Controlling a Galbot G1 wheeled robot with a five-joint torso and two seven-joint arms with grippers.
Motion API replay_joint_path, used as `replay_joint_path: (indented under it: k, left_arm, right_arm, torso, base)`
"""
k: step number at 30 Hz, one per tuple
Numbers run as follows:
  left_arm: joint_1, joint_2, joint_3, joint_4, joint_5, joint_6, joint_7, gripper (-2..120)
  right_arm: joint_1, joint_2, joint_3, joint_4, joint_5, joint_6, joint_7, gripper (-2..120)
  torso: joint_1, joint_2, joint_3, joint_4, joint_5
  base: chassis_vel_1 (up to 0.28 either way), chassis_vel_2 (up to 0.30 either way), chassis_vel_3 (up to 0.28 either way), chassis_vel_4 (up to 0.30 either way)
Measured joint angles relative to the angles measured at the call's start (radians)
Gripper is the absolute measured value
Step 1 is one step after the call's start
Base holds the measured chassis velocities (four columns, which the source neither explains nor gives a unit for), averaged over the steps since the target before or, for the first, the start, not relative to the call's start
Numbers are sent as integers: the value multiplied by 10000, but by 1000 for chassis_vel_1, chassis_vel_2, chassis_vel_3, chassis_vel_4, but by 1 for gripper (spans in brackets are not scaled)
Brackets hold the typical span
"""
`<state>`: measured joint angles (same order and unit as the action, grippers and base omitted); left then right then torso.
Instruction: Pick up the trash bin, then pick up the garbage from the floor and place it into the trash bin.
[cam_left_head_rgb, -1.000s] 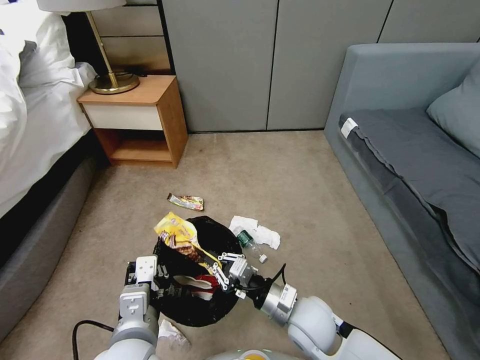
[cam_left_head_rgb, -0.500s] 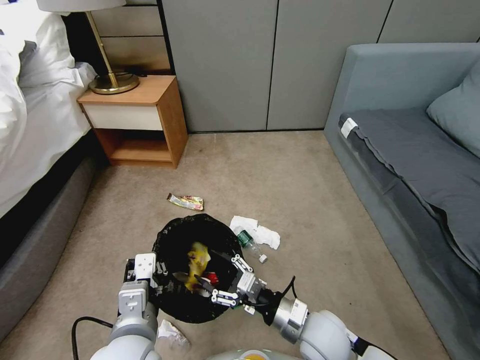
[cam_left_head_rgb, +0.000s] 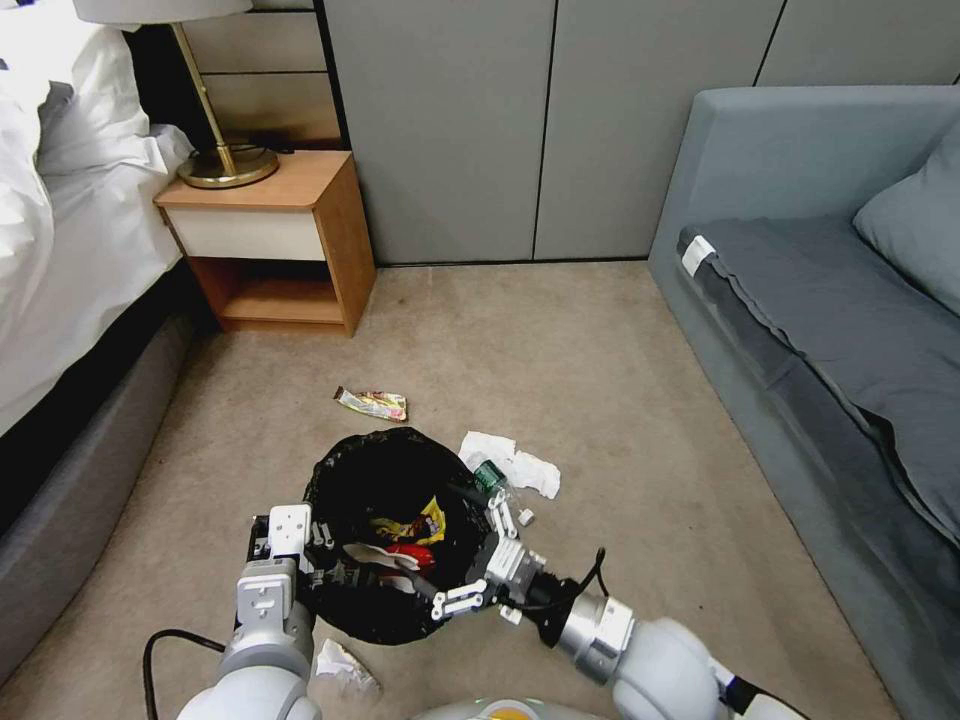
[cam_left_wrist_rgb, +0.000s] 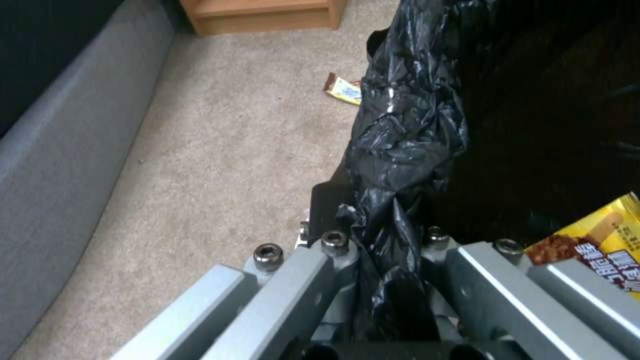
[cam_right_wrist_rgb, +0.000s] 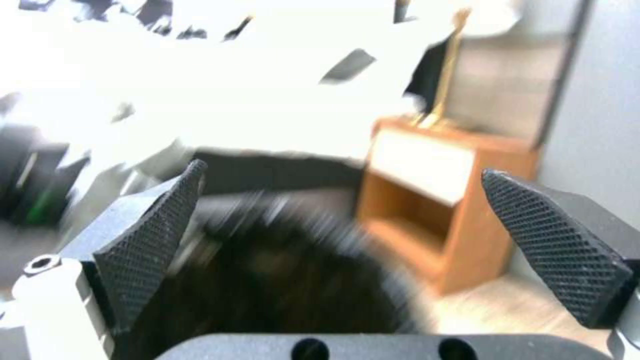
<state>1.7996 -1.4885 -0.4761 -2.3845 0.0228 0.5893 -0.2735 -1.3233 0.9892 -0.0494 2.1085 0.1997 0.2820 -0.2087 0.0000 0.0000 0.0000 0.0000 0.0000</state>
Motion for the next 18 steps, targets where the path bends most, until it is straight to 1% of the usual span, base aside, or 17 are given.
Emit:
replay_joint_path:
  k: [2,3,5,6,7,9,10,11,13,14,15,17,18]
  left_arm:
    - [-15,21,-38,41,-23,0,-1,1]
    - [-15,21,-38,41,-23,0,-1,1]
    - [-30,53,-87,93,-63,0,1,1]
    - [-41,68,-109,112,-76,0,1,1]
    - [-41,68,-109,112,-76,0,1,1]
    - [-73,93,-173,137,-135,0,2,1]
    - [-73,93,-173,137,-135,0,2,1]
    - [-101,97,-227,151,-169,0,2,1]
    - [-140,93,-278,189,-192,0,0,1]
    - [-140,93,-278,189,-192,0,0,1]
    - [-161,87,-290,218,-202,0,0,1]
    - [-191,77,-292,242,-209,0,0,1]
    - [-191,77,-292,242,-209,0,0,1]
  right_arm:
    - [-343,103,892,749,-96,-26,231,100]
    - [-343,103,892,749,-96,-26,231,100]
    - [-862,312,1931,1461,-341,-27,671,100]
    - [-1054,399,2268,1633,-432,-32,866,100]
    - [-1054,399,2268,1633,-432,-32,866,100]
    - [-1862,878,3283,2064,-719,-131,1440,100]
    - [-1862,878,3283,2064,-719,-131,1440,100]
    - [-2611,1419,3860,2210,-935,-228,1675,100]
    - [-3395,2101,4170,2161,-1269,-169,2027,100]
    - [-3395,2101,4170,2161,-1269,-169,2027,100]
    - [-3783,2460,4230,2005,-1454,-94,2278,100]
    - [-4211,2846,4235,1678,-1630,27,2570,100]
    - [-4211,2846,4235,1678,-1630,27,2570,100]
  torso:
    - [0,0,0,0,0]
    - [0,0,0,0,0]
    - [0,1,-1,1,-1]
    - [0,0,0,-1,-2]
    - [0,0,0,-1,-2]
    - [0,1,0,2,-1]
    - [0,1,0,2,-1]
    - [0,1,-1,-2,0]
    - [0,1,-1,-4,0]
    - [0,1,-1,-4,0]
    - [0,1,-1,-4,-1]
    - [0,0,-1,-1,-1]
    - [0,0,-1,-1,-1]
  base:
    - [0,0,0,0]
    - [0,0,0,0]
    - [0,0,0,0]
    - [0,0,0,0]
    - [0,0,0,0]
    - [0,0,0,0]
    - [0,0,0,0]
    - [0,0,0,0]
    - [0,0,0,0]
    - [0,0,0,0]
    - [0,0,0,0]
    - [0,0,0,0]
    - [0,0,0,0]
